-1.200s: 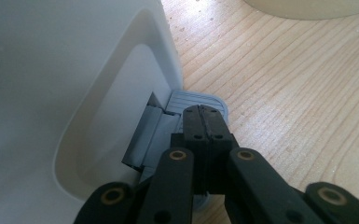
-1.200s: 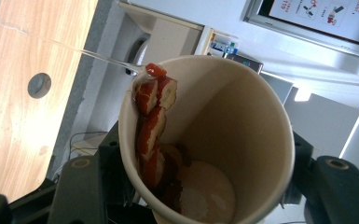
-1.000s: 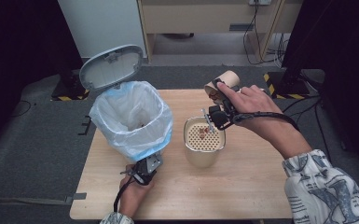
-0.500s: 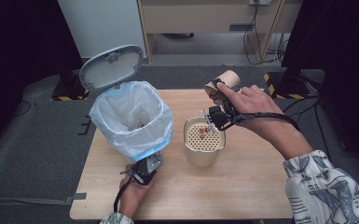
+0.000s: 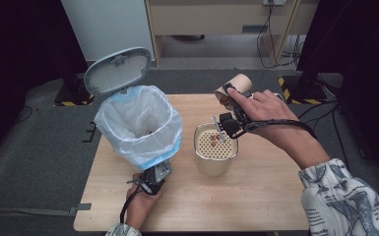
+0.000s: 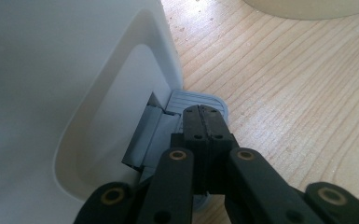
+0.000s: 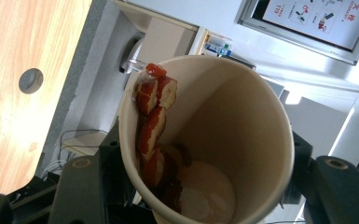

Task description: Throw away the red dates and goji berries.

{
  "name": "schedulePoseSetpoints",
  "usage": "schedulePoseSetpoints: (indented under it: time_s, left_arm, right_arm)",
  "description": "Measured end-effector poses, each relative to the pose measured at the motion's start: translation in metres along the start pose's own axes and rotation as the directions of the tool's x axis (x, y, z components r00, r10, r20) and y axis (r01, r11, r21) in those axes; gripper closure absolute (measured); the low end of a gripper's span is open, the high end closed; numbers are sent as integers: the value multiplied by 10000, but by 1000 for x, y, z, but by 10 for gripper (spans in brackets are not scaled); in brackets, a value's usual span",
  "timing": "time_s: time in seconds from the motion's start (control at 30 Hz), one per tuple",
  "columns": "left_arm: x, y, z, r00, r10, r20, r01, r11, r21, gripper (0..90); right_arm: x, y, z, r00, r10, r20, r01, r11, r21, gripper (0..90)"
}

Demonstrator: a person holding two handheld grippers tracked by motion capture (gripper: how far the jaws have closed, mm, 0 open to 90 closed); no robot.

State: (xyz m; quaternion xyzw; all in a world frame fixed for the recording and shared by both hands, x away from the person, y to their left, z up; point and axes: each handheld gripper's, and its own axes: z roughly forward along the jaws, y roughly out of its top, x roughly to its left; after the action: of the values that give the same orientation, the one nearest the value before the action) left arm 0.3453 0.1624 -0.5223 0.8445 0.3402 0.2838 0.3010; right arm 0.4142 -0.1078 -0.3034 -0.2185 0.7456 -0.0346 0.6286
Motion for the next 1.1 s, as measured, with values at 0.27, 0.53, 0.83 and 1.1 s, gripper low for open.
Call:
schedulePoseSetpoints:
  time_s: [0.27, 0.53, 0.83, 1.1]
  left_arm:
    - [0, 0, 0, 10000, 9, -8, -9, 10000, 22, 891]
    - [0, 0, 0, 10000, -10, 5, 10, 10000, -3, 891]
    - [0, 0, 0, 10000, -26, 21, 26, 10000, 6, 891]
    - [0, 0, 0, 10000, -41, 32, 41, 10000, 1, 890]
  right_arm:
    - [0, 1, -1, 10000, -26, 10, 26, 10000, -24, 386]
    - [0, 1, -1, 9999, -109, 17, 109, 9999, -28, 386]
    - [10, 10, 5, 9985, -541, -88, 542, 9983, 193, 394]
    - [32, 11, 14, 9871, -1436, -712, 1473, 9878, 498, 405]
